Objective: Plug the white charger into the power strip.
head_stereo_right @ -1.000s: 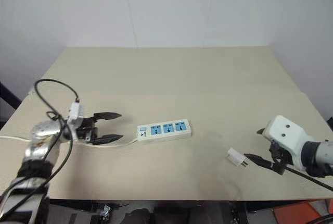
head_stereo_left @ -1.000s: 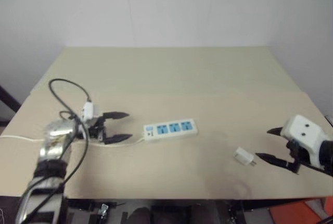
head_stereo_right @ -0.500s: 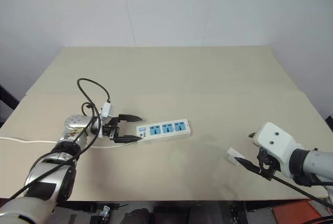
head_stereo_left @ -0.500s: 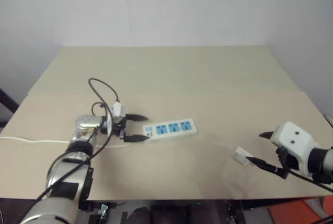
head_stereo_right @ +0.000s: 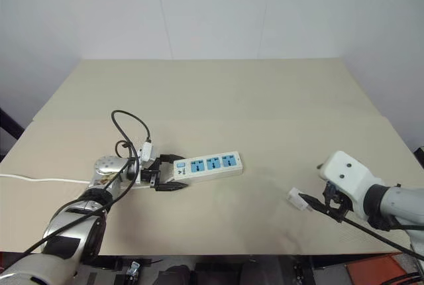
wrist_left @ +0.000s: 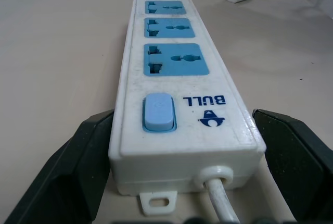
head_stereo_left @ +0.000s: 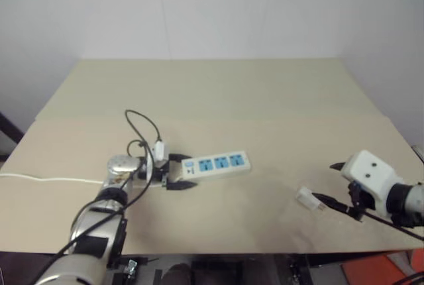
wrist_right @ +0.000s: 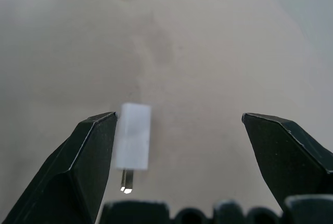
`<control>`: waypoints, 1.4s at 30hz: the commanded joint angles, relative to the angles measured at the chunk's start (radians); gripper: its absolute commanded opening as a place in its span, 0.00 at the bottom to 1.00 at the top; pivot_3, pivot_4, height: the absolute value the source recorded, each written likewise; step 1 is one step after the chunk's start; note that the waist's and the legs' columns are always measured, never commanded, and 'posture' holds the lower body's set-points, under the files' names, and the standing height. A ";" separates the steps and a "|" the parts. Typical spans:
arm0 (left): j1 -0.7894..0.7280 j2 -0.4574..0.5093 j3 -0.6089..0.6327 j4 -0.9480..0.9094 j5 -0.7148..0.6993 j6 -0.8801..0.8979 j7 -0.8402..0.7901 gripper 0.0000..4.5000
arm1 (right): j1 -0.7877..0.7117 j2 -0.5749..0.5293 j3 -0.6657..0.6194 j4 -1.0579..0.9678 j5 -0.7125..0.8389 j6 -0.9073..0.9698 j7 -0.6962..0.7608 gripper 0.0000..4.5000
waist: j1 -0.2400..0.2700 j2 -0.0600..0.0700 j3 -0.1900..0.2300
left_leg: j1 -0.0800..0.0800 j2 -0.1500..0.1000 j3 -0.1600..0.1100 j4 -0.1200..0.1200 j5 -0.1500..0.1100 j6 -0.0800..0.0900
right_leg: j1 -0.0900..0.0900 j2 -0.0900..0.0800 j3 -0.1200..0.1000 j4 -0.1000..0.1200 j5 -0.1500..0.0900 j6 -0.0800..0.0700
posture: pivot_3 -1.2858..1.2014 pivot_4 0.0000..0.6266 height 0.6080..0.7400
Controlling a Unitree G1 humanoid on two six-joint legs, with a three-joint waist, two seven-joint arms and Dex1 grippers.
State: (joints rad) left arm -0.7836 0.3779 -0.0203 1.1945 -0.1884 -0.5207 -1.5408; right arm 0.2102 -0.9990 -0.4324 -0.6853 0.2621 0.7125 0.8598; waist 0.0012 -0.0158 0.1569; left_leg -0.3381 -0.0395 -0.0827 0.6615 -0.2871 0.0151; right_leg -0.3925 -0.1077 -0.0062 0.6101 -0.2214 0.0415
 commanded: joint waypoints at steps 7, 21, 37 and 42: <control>0.005 -0.021 0.039 0.016 0.024 -0.037 0.032 1.00 | -0.002 0.002 0.018 -0.014 -0.030 -0.016 -0.040 1.00 | 0.002 0.000 0.000 | 0.000 0.000 0.000 0.000 0.000 0.000 | 0.000 0.000 0.000 0.000 0.000 0.000 | 0.52 0.24 1.00; -0.005 -0.024 0.038 0.028 0.067 -0.001 0.052 0.73 | -0.027 0.001 0.062 -0.020 -0.042 -0.010 -0.049 1.00 | 0.002 0.000 0.000 | 0.001 0.000 0.000 0.000 0.000 0.000 | 0.001 0.000 0.000 0.000 0.000 0.001 | 0.52 0.24 1.00; 0.050 0.011 -0.036 -0.145 0.054 0.033 -0.074 0.73 | -0.684 -0.265 0.487 0.031 0.210 0.636 0.073 1.00 | -0.009 0.001 -0.001 | -0.002 0.001 -0.001 0.000 0.000 0.000 | -0.003 0.000 -0.001 -0.001 0.002 -0.002 | 0.52 0.24 1.00; 0.085 0.023 -0.074 -0.217 0.016 0.064 -0.074 0.73 | -0.915 -0.238 0.736 0.029 0.224 0.803 0.044 1.00 | -0.011 0.002 -0.001 | -0.012 0.000 -0.001 0.001 0.000 0.000 | -0.013 0.000 -0.001 0.000 0.003 -0.004 | 0.52 0.24 1.00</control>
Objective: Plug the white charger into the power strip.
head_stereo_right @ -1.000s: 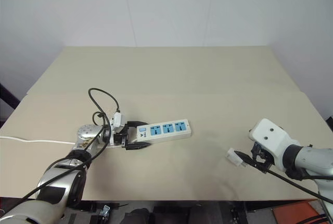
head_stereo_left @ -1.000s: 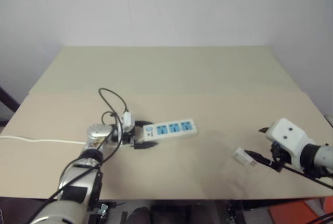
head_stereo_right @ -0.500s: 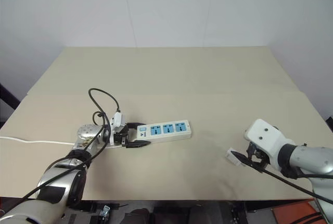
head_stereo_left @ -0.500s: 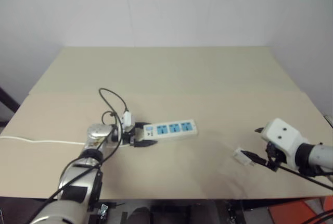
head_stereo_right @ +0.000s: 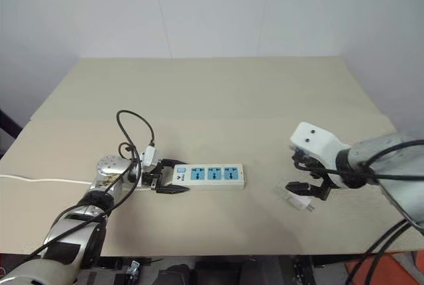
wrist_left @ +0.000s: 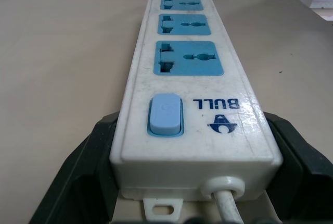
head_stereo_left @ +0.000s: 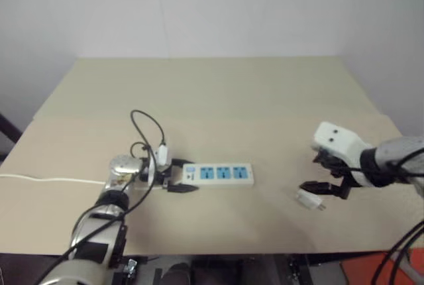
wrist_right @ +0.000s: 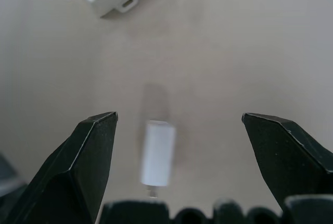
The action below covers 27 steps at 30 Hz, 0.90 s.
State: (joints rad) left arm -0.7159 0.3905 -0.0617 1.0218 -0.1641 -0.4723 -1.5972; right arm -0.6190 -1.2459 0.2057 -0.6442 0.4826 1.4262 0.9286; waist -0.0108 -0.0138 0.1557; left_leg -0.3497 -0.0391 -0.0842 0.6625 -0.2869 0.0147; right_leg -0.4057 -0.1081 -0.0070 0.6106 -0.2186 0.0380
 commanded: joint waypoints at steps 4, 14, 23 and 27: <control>0.052 0.022 -0.025 -0.104 -0.037 0.036 -0.017 0.73 | -0.181 0.079 0.195 0.016 -0.002 0.182 -0.109 1.00 | 0.000 0.001 0.000 | -0.002 0.000 0.000 0.000 0.000 0.000 | -0.001 0.000 -0.001 0.000 0.000 0.000 | 0.52 0.24 1.00; 0.124 0.025 -0.020 -0.221 -0.069 0.097 -0.010 0.73 | -0.184 0.098 0.338 0.047 0.035 0.188 -0.259 1.00 | -0.001 0.003 -0.002 | -0.003 0.000 0.000 0.000 0.000 0.000 | -0.002 0.000 0.000 0.000 0.000 0.000 | 0.52 0.24 1.00; 0.122 0.023 -0.017 -0.240 -0.071 0.112 -0.008 0.73 | -0.162 0.135 0.334 0.115 0.080 0.188 -0.342 1.00 | 0.000 0.004 -0.003 | -0.003 -0.001 0.000 0.002 0.000 0.000 | -0.002 0.000 0.000 0.000 0.000 0.000 | 0.52 0.24 1.00; 0.118 0.024 -0.017 -0.241 -0.070 0.113 -0.011 0.73 | -0.145 0.147 0.331 0.128 0.105 0.188 -0.365 1.00 | -0.001 0.004 -0.003 | -0.003 -0.001 0.000 0.002 0.000 0.000 | -0.002 0.000 0.000 0.001 0.000 0.000 | 0.52 0.24 1.00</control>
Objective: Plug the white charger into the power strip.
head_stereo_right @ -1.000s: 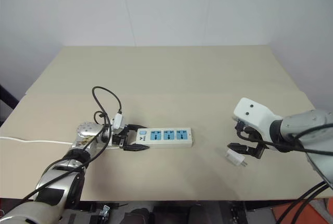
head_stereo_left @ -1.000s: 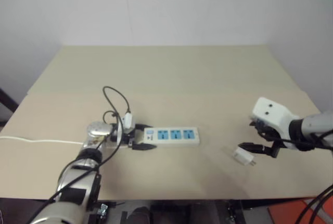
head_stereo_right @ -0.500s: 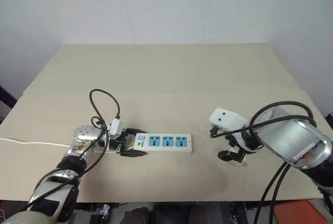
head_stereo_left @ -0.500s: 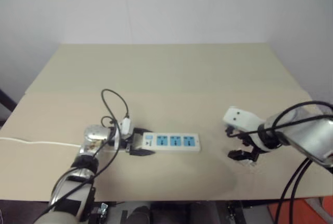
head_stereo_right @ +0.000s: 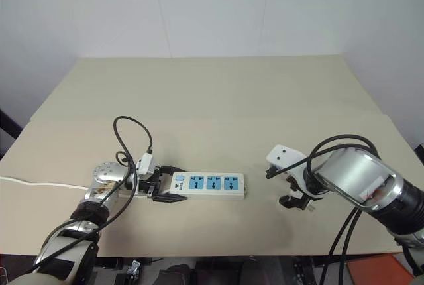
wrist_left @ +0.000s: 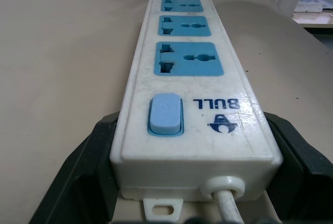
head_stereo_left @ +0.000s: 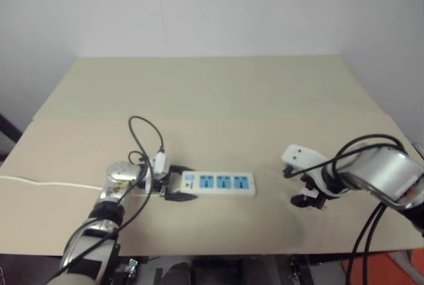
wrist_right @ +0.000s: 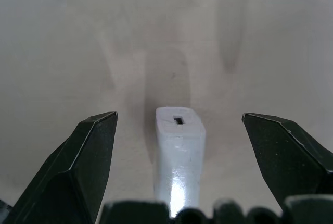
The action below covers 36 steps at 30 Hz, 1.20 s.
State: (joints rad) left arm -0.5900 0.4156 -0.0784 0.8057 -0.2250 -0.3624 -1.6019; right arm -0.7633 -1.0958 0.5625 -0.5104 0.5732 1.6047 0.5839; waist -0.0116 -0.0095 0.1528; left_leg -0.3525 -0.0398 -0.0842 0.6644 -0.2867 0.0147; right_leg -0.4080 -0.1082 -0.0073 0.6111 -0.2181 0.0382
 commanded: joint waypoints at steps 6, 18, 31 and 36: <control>-0.005 0.002 -0.001 -0.029 -0.008 0.004 -0.006 0.73 | 0.012 0.014 -0.041 0.007 0.037 0.010 -0.058 0.96 | 0.000 0.000 0.000 | 0.000 0.000 0.000 0.000 0.000 0.000 | 0.000 0.000 0.000 0.000 0.000 0.000 | 0.52 0.24 1.00; 0.005 0.005 -0.007 -0.048 -0.005 0.016 -0.006 0.73 | 0.010 -0.011 -0.017 -0.001 0.077 0.010 -0.102 0.25 | 0.000 0.000 0.000 | 0.000 0.000 0.000 0.000 0.000 0.000 | 0.000 0.000 0.000 0.000 0.000 0.000 | 0.52 0.24 1.00; -0.005 0.010 -0.017 -0.045 0.009 0.024 0.001 0.73 | -0.032 0.033 -0.213 0.010 -0.002 -0.359 0.030 0.25 | 0.000 0.000 0.000 | 0.000 0.000 0.000 0.000 0.000 0.000 | 0.000 0.000 0.000 0.000 0.000 0.000 | 0.52 0.24 1.00; -0.004 0.005 -0.015 -0.051 -0.002 0.041 0.004 0.73 | 0.062 0.197 -0.370 0.152 0.020 -0.697 0.168 0.25 | -0.002 -0.001 -0.002 | 0.000 0.000 0.001 0.001 0.000 0.000 | 0.002 0.000 0.000 0.001 0.001 0.001 | 0.52 0.24 1.00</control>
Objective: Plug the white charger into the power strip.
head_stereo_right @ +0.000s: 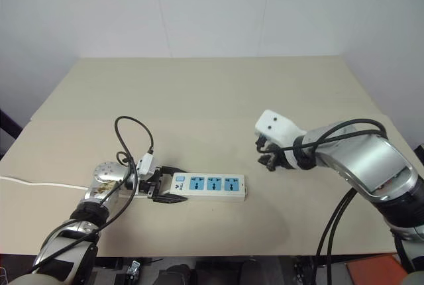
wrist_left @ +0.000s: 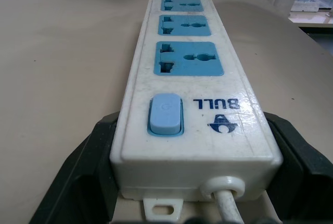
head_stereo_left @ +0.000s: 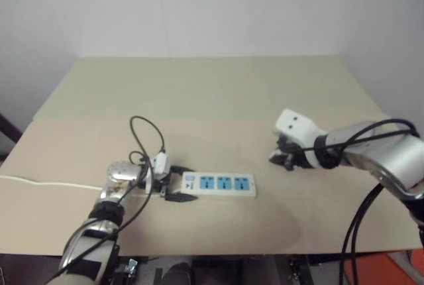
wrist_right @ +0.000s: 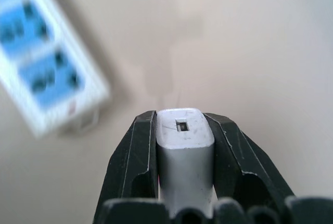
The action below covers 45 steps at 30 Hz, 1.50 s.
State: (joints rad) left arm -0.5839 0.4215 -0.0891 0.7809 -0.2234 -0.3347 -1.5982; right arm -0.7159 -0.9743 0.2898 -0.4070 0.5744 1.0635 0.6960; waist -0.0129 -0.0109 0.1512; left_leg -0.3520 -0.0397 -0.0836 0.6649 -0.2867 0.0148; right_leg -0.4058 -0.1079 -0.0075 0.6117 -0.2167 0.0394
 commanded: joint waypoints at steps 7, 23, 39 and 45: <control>0.006 -0.002 -0.022 -0.052 0.013 0.014 0.021 0.73 | 0.086 0.419 -0.200 0.239 0.102 -0.381 0.176 0.25 | 0.002 0.000 0.000 | 0.000 0.000 -0.001 0.002 0.000 0.000 | 0.001 0.001 0.000 0.001 0.002 -0.001 | 0.52 0.24 1.00; 0.021 -0.002 -0.033 -0.086 0.014 0.027 0.050 0.73 | 0.152 0.747 -0.124 0.620 -0.080 -0.839 0.414 0.25 | -0.002 0.002 -0.002 | 0.001 0.000 -0.001 0.004 0.001 -0.001 | 0.000 0.002 0.001 0.003 0.003 0.000 | 0.52 0.24 1.00; 0.021 0.012 -0.032 -0.092 0.014 0.031 0.044 0.73 | 0.177 0.758 -0.136 0.696 -0.147 -0.921 0.467 0.25 | -0.003 0.002 -0.002 | 0.001 0.000 -0.001 0.004 0.001 -0.002 | 0.000 0.002 0.001 0.004 0.003 -0.001 | 0.52 0.24 1.00; 0.019 0.010 -0.032 -0.097 0.013 0.035 0.043 0.73 | 0.188 0.758 -0.136 0.710 -0.159 -0.934 0.473 0.25 | -0.004 0.002 -0.002 | 0.002 0.000 -0.001 0.004 0.001 -0.002 | 0.000 0.002 0.001 0.005 0.003 -0.001 | 0.52 0.24 1.00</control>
State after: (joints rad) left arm -0.5610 0.4255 -0.1122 0.7142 -0.2122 -0.3022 -1.5505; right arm -0.5347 -0.2179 0.1716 0.3050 0.4153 0.1543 1.1623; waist -0.0165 -0.0086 0.1492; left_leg -0.3503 -0.0396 -0.0846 0.6685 -0.2853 0.0126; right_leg -0.4055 -0.1059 -0.0061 0.6162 -0.2138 0.0386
